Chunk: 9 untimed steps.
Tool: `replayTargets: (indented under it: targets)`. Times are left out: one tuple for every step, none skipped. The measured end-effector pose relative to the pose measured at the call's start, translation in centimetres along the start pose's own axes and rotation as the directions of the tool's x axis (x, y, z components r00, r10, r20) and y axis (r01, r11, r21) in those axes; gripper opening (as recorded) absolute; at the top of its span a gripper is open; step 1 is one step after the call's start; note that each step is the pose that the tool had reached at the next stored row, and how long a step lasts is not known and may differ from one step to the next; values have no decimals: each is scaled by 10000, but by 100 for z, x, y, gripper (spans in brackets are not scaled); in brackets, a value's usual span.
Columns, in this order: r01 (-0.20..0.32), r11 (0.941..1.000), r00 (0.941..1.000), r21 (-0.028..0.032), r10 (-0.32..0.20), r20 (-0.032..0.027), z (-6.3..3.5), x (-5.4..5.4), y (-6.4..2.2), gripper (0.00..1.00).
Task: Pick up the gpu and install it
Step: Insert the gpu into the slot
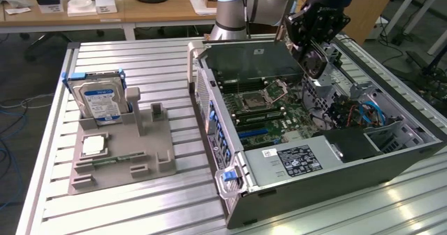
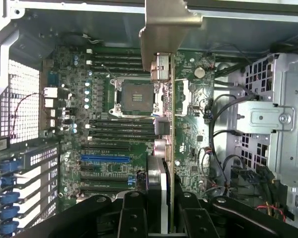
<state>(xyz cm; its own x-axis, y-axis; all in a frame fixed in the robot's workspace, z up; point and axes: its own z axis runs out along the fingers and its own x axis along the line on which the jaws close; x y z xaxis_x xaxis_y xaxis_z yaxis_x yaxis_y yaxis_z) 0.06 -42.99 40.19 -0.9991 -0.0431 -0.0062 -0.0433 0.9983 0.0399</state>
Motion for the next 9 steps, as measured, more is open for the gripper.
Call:
replayTargets:
  targets:
    - [168, 9999, 9999, -1, -168, -7, 0, 0, 0, 28]
    - [326, 9995, 9995, -2, -326, -13, 0, 0, 0, 28]
    - [481, 9988, 9988, -3, -481, -19, 0, 0, 0, 28]
    - [652, 9979, 9979, -5, -652, -25, 0, 0, 0, 28]
    - [829, 9966, 9966, -6, -829, -33, 0, 0, 0, 28]
    - [1009, 9949, 9949, -8, -1009, -40, 0, 0, 0, 28]
    - [1186, 9929, 9929, -10, -1186, -47, 0, 0, 0, 28]
    - [1375, 9905, 9905, -12, -1375, -54, 0, 0, 0, 28]
    - [1531, 9882, 9882, -14, -1531, -60, 0, 0, 0, 28]
